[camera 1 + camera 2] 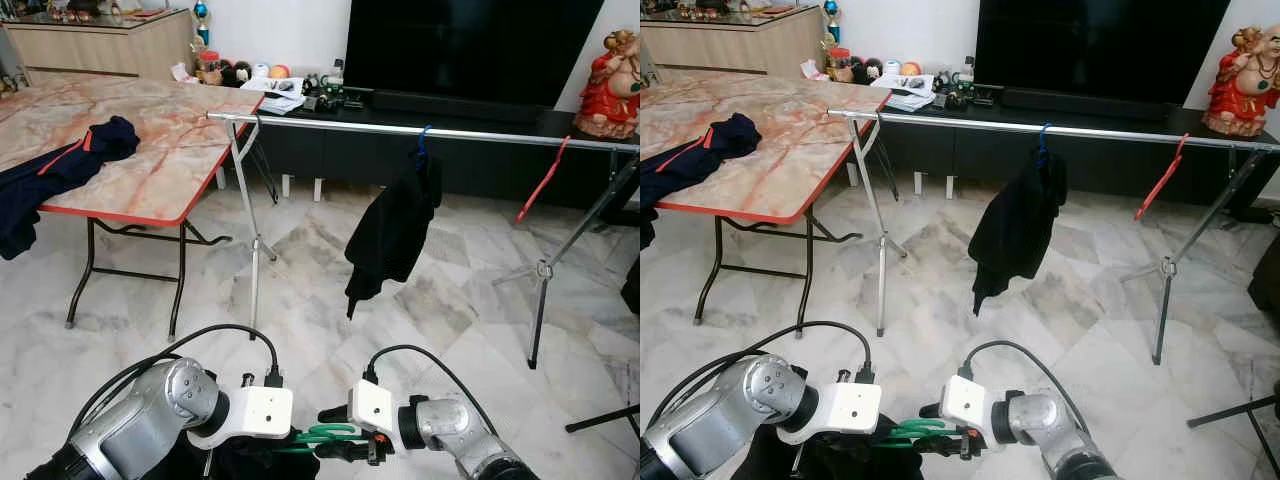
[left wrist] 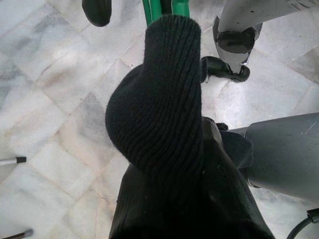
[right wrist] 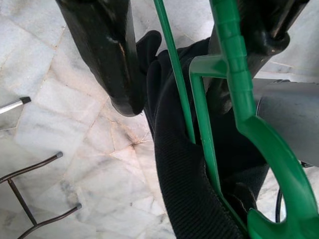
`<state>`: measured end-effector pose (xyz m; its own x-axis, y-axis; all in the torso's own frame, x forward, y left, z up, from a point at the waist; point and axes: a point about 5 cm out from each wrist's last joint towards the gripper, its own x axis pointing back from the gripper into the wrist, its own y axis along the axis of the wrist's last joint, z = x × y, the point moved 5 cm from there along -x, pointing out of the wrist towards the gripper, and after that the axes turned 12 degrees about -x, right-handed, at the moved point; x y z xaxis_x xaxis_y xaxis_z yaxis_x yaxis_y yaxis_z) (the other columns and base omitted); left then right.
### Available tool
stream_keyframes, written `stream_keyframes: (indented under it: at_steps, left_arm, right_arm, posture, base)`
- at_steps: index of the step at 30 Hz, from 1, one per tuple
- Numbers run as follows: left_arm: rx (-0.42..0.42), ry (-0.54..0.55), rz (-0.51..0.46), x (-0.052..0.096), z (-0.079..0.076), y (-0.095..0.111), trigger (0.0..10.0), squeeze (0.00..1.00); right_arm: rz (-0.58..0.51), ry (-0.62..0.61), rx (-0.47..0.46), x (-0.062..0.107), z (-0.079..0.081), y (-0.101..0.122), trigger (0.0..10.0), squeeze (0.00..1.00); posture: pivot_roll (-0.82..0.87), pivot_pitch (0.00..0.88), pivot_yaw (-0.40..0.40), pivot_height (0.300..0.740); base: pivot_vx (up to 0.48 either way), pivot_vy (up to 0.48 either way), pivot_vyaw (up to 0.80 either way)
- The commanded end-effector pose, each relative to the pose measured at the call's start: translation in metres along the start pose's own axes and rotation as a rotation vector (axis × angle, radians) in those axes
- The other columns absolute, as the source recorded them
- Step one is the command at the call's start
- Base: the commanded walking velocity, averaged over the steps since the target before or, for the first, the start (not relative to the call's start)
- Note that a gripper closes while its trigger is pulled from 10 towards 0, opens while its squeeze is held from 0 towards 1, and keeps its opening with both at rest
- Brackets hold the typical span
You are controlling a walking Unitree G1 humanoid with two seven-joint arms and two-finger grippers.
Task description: Hang hanger
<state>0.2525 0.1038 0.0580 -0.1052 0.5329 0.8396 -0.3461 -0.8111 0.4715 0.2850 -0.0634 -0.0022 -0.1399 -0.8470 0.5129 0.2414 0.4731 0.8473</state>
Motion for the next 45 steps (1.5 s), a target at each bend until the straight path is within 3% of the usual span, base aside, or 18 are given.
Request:
stream_keyframes:
  at_steps: [1, 15, 18, 28, 36, 37, 45]
  left_arm:
    - [-0.035, 0.032, -0.004, 0.008, 0.011, 0.007, 10.0, 0.0]
    - [-0.047, 0.053, -0.001, 0.011, 0.017, 0.007, 10.0, 0.0]
    - [-0.013, 0.038, -0.03, 0.012, 0.015, 0.011, 10.0, 0.0]
    - [-0.081, 0.041, -0.054, 0.014, 0.018, 0.018, 10.0, 0.0]
    - [-0.07, 0.029, -0.1, 0.016, 0.018, 0.023, 10.0, 0.0]
    - [-0.066, 0.025, -0.117, 0.017, 0.017, 0.024, 10.0, 1.0]
    - [-0.07, 0.029, -0.137, 0.02, 0.019, 0.026, 10.0, 1.0]
  right_arm:
    - [-0.006, -0.006, -0.002, 0.0, 0.0, 0.0, 0.0, 0.0]
    - [-0.013, -0.016, -0.012, -0.002, -0.001, 0.0, 0.0, 0.0]
    - [-0.013, -0.017, -0.015, -0.002, -0.001, 0.0, 0.0, 0.0]
    - [-0.02, -0.022, -0.026, -0.003, -0.001, 0.0, 0.0, 0.0]
    - [-0.019, -0.025, -0.028, -0.002, -0.001, -0.001, 0.0, 0.0]
    - [-0.019, -0.025, -0.027, -0.002, -0.001, -0.001, 0.0, 0.0]
    - [-0.017, -0.021, -0.021, -0.002, 0.0, -0.001, 0.0, 0.0]
  posture:
    - [0.22, 0.006, -0.063, 0.74]
    - [0.22, 0.0, -0.062, 0.74]
    - [0.23, 0.0, -0.061, 0.74]
    - [0.23, 0.0, -0.057, 0.74]
    - [0.23, 0.0, -0.058, 0.74]
    - [0.23, 0.0, -0.058, 0.74]
    - [0.23, 0.0, -0.061, 0.74]
  base:
    - [0.0, 0.0, 0.0]
    - [0.0, 0.0, 0.0]
    - [0.0, 0.0, 0.0]
    - [0.0, 0.0, 0.0]
    - [0.0, 0.0, 0.0]
    - [0.0, 0.0, 0.0]
    - [0.0, 0.0, 0.0]
